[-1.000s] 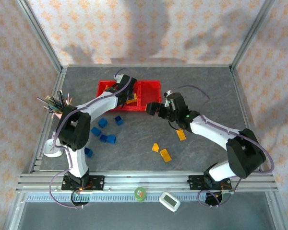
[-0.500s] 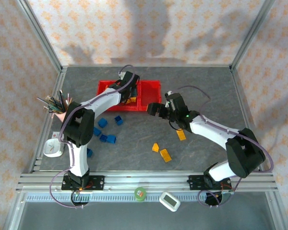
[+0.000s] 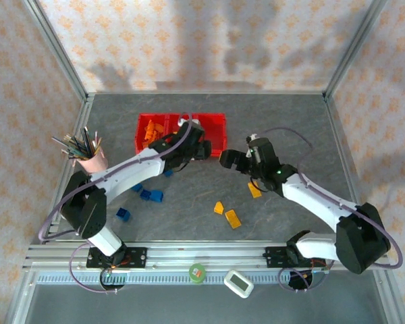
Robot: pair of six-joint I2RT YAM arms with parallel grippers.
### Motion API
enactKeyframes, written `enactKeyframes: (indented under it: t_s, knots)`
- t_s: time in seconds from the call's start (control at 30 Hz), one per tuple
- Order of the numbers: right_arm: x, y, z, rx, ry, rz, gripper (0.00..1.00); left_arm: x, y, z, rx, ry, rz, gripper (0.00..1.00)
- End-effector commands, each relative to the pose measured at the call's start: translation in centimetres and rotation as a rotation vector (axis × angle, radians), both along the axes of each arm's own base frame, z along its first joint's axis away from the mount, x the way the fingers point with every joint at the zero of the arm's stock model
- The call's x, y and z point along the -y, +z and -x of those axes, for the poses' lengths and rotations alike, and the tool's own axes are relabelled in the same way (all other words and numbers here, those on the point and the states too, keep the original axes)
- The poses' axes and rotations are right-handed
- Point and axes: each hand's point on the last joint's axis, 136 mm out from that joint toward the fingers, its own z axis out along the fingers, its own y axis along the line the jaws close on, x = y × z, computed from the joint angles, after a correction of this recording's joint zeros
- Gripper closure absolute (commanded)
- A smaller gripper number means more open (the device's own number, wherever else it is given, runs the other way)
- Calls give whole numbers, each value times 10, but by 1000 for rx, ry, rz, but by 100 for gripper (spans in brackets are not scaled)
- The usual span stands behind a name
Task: Sort the legos into containers by color
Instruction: Pick up the lego from the middle-left of the table.
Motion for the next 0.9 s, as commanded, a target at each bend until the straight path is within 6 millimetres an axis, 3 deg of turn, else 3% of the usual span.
enactKeyframes:
  t_s: [0.0,0.33,0.53,0.7,0.87]
  knots:
    - [21,-19,15,-58,-31,61,0,9,-1,26,-23,19,88,31]
    - [42,-41,48,-128,-64,56,0,59,-50,96,-163,-89,83,27]
    - [52,-57,60,-170,-90,79,0,78,-83,124,-241,-150,25,26]
    - [63,-68,68,-195,-122,103,0,77,-103,135,-274,-164,-63,26]
    - [65,-73,70,-201,-131,99,0,88,-115,146,-304,-223,-93,26]
